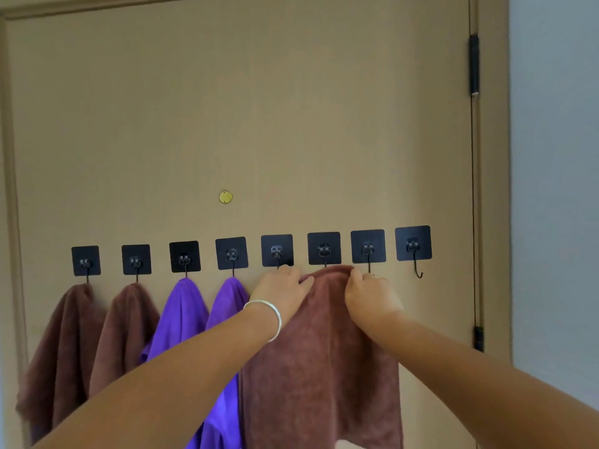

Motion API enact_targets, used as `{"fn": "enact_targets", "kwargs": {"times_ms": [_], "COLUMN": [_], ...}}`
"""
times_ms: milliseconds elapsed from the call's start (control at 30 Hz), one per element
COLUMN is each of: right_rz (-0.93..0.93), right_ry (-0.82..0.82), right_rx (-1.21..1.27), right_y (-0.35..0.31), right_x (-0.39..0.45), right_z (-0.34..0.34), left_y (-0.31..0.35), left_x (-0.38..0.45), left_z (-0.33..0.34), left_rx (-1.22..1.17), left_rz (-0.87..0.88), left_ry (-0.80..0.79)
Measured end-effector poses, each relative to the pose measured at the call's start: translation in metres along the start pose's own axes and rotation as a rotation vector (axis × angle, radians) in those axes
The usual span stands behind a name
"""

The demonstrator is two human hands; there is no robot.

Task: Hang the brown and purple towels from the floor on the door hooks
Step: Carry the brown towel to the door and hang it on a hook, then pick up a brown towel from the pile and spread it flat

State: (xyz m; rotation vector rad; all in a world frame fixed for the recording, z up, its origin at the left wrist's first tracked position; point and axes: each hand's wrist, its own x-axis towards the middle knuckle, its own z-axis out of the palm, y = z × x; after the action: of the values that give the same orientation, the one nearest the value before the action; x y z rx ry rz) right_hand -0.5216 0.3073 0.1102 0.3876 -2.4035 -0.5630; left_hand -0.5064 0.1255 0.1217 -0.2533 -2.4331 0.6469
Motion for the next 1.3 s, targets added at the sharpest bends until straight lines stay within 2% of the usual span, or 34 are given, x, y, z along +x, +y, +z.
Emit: {"fn": "enact_targets", "kwargs": {"times_ms": [200, 267, 333, 367, 433, 500, 633, 733, 833, 900, 1000, 1300], "right_rz": [-0.009, -0.003, -0.082, -0.104, -0.112, -0.122, -0.073, 0.021, 0.176, 0.265, 0.378, 0.555], "right_ry": [-0.136, -0.139, -0.085, -0.047, -0.019, -0.05, -0.084, -0.038, -0.012, -0.026, -0.065, -0.159], "right_rx": [0.35, 0.504, 0.472, 0.462, 0.426, 0.355, 0.35, 0.308, 0.276, 0.243, 0.203, -0.035], "right_y": [-0.021, -0.023, -0.024, -0.023, -0.02, -0.018, -0.003, 0.022, 0.05, 0.068, 0.086, 0.091], "right_x": [-0.02, -0.025, -0.03, -0.031, -0.034, -0.036, -0.043, -0.055, -0.069, -0.08, -0.1, -0.178], "right_z": [0.034, 0.043, 0.053, 0.056, 0.056, 0.052, 0.044, 0.038, 0.032, 0.024, 0.007, -0.052], "left_y": [0.03, 0.042, 0.051, 0.054, 0.054, 0.052, 0.041, 0.023, 0.015, 0.022, 0.04, 0.084], "left_x": [-0.004, -0.006, -0.012, -0.016, -0.022, -0.025, -0.011, 0.006, 0.022, 0.027, 0.029, 0.027], "left_z": [-0.001, 0.001, 0.005, 0.006, 0.007, 0.004, -0.009, -0.034, -0.049, -0.05, -0.049, -0.053], "left_rx": [-0.161, -0.342, -0.515, -0.505, -0.333, -0.174, -0.009, 0.0, -0.13, -0.26, -0.433, -0.574], "left_rz": [-0.078, -0.106, -0.109, -0.078, 0.005, 0.03, -0.023, -0.019, 0.111, 0.241, 0.335, 0.472], "left_ry": [-0.172, -0.23, -0.274, -0.3, -0.369, -0.412, -0.284, -0.006, 0.306, 0.396, 0.347, 0.358]}}
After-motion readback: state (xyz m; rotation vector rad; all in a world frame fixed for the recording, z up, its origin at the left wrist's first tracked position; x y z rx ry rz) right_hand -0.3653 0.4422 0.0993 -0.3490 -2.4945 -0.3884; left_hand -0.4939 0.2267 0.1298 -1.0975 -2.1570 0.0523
